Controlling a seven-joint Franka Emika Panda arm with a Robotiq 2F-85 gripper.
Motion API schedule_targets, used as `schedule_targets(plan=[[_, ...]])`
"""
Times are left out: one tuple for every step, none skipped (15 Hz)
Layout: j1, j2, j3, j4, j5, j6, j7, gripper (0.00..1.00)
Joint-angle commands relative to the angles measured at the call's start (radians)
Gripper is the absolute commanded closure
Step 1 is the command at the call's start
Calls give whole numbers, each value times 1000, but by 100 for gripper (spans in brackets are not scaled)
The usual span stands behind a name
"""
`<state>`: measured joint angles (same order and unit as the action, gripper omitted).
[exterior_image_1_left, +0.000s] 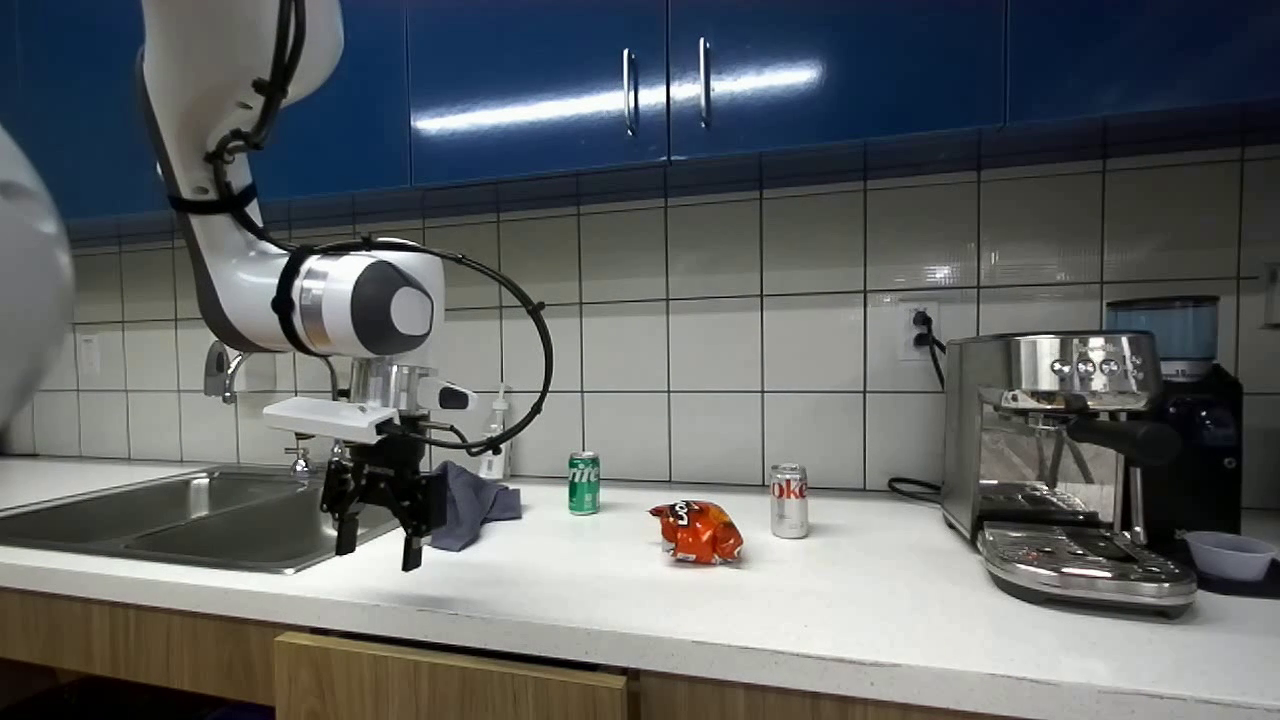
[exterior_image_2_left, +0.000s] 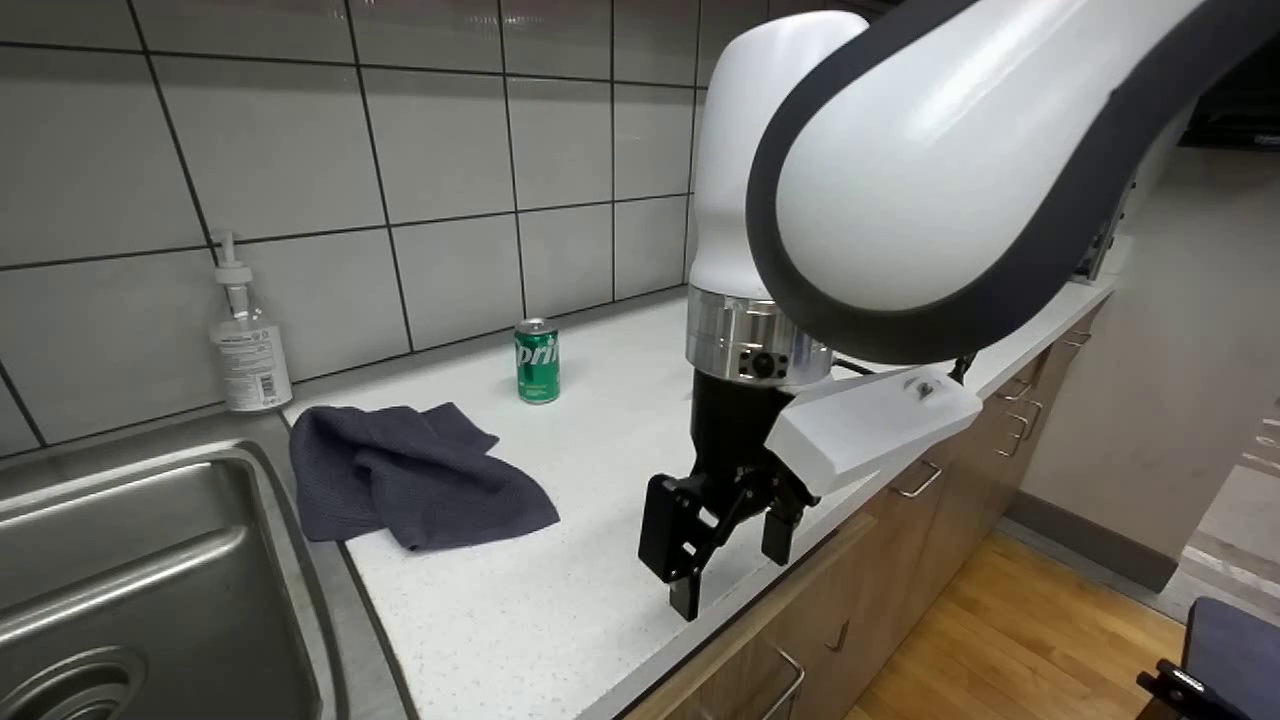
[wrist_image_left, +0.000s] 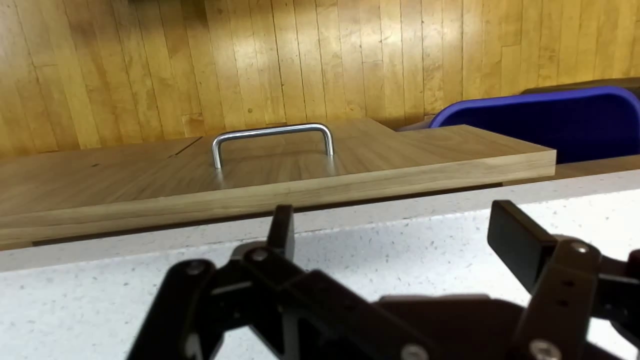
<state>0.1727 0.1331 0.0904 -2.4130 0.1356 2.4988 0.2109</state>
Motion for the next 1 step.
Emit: schedule_targets(plan=[[-12, 0, 12, 1, -3, -2, 2, 0]])
